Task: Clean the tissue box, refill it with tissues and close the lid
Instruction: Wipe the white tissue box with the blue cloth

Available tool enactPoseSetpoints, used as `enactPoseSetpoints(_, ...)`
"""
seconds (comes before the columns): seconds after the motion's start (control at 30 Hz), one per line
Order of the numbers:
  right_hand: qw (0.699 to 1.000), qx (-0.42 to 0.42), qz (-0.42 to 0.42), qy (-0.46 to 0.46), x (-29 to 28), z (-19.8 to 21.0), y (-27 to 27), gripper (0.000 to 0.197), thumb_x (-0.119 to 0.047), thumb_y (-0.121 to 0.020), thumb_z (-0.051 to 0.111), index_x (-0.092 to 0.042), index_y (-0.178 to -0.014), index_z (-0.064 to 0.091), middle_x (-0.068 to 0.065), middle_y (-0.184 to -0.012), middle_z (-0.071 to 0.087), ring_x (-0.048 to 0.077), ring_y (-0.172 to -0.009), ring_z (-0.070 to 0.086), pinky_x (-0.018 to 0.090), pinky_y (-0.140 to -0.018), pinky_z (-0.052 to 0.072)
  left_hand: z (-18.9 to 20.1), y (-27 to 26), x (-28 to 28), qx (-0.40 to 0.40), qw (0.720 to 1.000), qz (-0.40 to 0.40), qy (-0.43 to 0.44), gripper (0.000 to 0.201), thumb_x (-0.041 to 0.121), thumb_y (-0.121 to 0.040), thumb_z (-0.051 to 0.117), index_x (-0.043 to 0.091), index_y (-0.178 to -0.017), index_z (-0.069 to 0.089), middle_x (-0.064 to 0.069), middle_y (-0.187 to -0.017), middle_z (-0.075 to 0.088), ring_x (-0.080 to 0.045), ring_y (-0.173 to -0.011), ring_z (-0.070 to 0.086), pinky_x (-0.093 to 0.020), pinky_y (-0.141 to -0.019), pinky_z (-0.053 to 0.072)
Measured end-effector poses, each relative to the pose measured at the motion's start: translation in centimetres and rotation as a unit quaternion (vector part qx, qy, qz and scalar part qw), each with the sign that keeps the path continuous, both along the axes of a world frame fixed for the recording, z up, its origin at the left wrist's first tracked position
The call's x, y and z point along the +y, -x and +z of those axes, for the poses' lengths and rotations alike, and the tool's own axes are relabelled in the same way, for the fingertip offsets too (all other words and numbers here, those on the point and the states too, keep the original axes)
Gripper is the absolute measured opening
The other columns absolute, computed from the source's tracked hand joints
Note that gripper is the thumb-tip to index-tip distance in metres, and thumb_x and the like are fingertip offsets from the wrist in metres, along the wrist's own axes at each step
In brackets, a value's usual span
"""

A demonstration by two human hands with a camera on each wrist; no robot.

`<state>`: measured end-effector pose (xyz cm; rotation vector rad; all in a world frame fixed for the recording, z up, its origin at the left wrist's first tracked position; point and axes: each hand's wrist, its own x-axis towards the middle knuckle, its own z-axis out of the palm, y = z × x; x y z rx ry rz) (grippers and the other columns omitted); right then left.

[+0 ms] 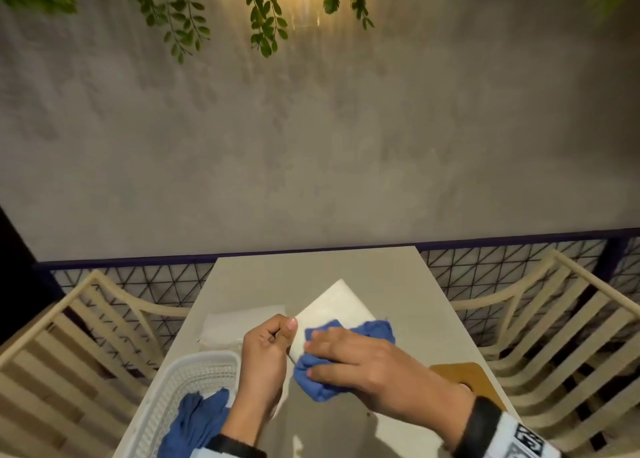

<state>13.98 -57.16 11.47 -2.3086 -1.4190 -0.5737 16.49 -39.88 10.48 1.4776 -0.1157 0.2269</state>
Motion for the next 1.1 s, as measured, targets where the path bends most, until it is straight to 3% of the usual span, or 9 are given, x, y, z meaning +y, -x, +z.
enactPoseSetpoints(0.1, 0.995, -0.013, -0.089, -0.051, -2.6, 1.4, -1.0, 0.022, -0.015, -0.088, 0.052, -0.015, -0.107, 0.065, 0.009, -0.12, 0.063, 0.019, -0.115, 0.056, 0.033, -0.085, 0.052, -0.4, 0.4, 0.2, -0.004, 1.0, -0.007, -0.026, 0.035, -0.001, -0.089, 0.05, 0.008, -0.055, 0.053, 0.006, -0.047, 0.048, -0.008, -0.05, 0.039, -0.018, -0.047, 0.031)
enactPoseSetpoints(0.17, 0.986, -0.006, -0.129, -0.11, -0.9, 2.3, -1.4, 0.022, -0.017, -0.085, 0.054, -0.012, -0.102, 0.066, 0.011, -0.114, 0.066, 0.02, -0.111, 0.057, 0.034, -0.085, 0.05, -0.1, 0.4, -0.1, 0.005, 1.0, 0.003, -0.002, 0.029, -0.001, -0.089, 0.049, 0.0, -0.061, 0.054, -0.005, -0.055, 0.05, -0.014, -0.057, 0.04, -0.022, -0.051, 0.032)
enactPoseSetpoints(0.3, 1.0, 0.004, 0.011, 0.009, -0.3, 0.0, 0.4, 0.023, 0.002, -0.087, 0.06, -0.008, -0.106, 0.065, 0.014, -0.119, 0.062, 0.024, -0.115, 0.055, 0.032, -0.096, 0.046, 0.2, -0.2, 1.4, -0.011, 1.0, 0.01, 0.011, 0.035, -0.002, -0.089, 0.049, 0.001, -0.054, 0.048, 0.003, -0.047, 0.044, -0.007, -0.047, 0.035, -0.018, -0.046, 0.03)
enactPoseSetpoints(0.47, 0.983, -0.011, -0.13, -0.128, -1.5, 2.2, -1.5, 0.023, -0.013, -0.085, 0.052, -0.012, -0.103, 0.066, 0.013, -0.115, 0.066, 0.018, -0.114, 0.055, 0.025, -0.095, 0.045, 0.1, 0.1, 1.0, -0.019, 1.0, 0.01, -0.002, 0.032, -0.001, -0.089, 0.05, 0.002, -0.058, 0.05, 0.004, -0.048, 0.048, -0.006, -0.047, 0.038, -0.014, -0.045, 0.031)
enactPoseSetpoints(0.6, 0.999, 0.018, 0.025, -0.011, 1.8, 0.9, 0.4, 0.017, 0.002, -0.086, 0.06, -0.005, -0.101, 0.065, 0.017, -0.112, 0.062, 0.023, -0.112, 0.052, 0.023, -0.098, 0.037, 0.0, -0.4, 1.2, -0.022, 0.999, 0.016, 0.031, 0.036, -0.002, -0.088, 0.049, 0.005, -0.054, 0.045, 0.007, -0.044, 0.04, -0.004, -0.045, 0.033, -0.02, -0.046, 0.029)
enactPoseSetpoints(0.67, 1.0, -0.001, 0.016, 0.011, -0.6, 0.7, 0.6, 0.019, -0.004, -0.089, 0.057, -0.01, -0.105, 0.066, 0.013, -0.117, 0.064, 0.022, -0.117, 0.054, 0.029, -0.096, 0.046, -0.2, -0.4, 1.6, -0.016, 0.999, 0.016, 0.031, 0.036, -0.002, -0.089, 0.049, 0.005, -0.054, 0.046, 0.002, -0.048, 0.041, -0.006, -0.046, 0.033, -0.023, -0.048, 0.027)
enactPoseSetpoints(0.8, 0.988, -0.003, -0.111, -0.108, 0.1, 2.3, -1.6, 0.023, -0.012, -0.085, 0.051, -0.01, -0.102, 0.068, 0.013, -0.114, 0.066, 0.023, -0.113, 0.057, 0.032, -0.088, 0.047, -0.2, -1.0, 0.8, -0.014, 0.999, 0.023, 0.033, 0.034, -0.003, -0.089, 0.049, 0.004, -0.056, 0.05, 0.001, -0.05, 0.046, -0.008, -0.048, 0.038, -0.02, -0.047, 0.032)
enactPoseSetpoints(0.97, 0.999, 0.01, 0.026, 0.028, -0.2, 0.7, -0.1, 0.02, -0.009, -0.093, 0.049, -0.008, -0.104, 0.066, 0.015, -0.115, 0.064, 0.025, -0.112, 0.056, 0.036, -0.088, 0.048, -0.7, -2.0, 1.8, -0.015, 0.999, 0.025, 0.034, 0.041, -0.002, -0.09, 0.048, 0.01, -0.05, 0.045, 0.01, -0.043, 0.041, -0.006, -0.047, 0.033, -0.02, -0.047, 0.029)
enactPoseSetpoints(1.1, 0.983, -0.002, -0.133, -0.127, -0.7, 2.6, -3.1, 0.022, -0.017, -0.085, 0.06, -0.009, -0.104, 0.068, 0.011, -0.113, 0.067, 0.015, -0.112, 0.054, 0.026, -0.091, 0.045, -0.8, -1.5, 0.8, -0.033, 0.999, 0.004, 0.012, 0.039, -0.003, -0.089, 0.048, 0.008, -0.052, 0.045, 0.007, -0.041, 0.043, -0.001, -0.044, 0.032, -0.015, -0.044, 0.027)
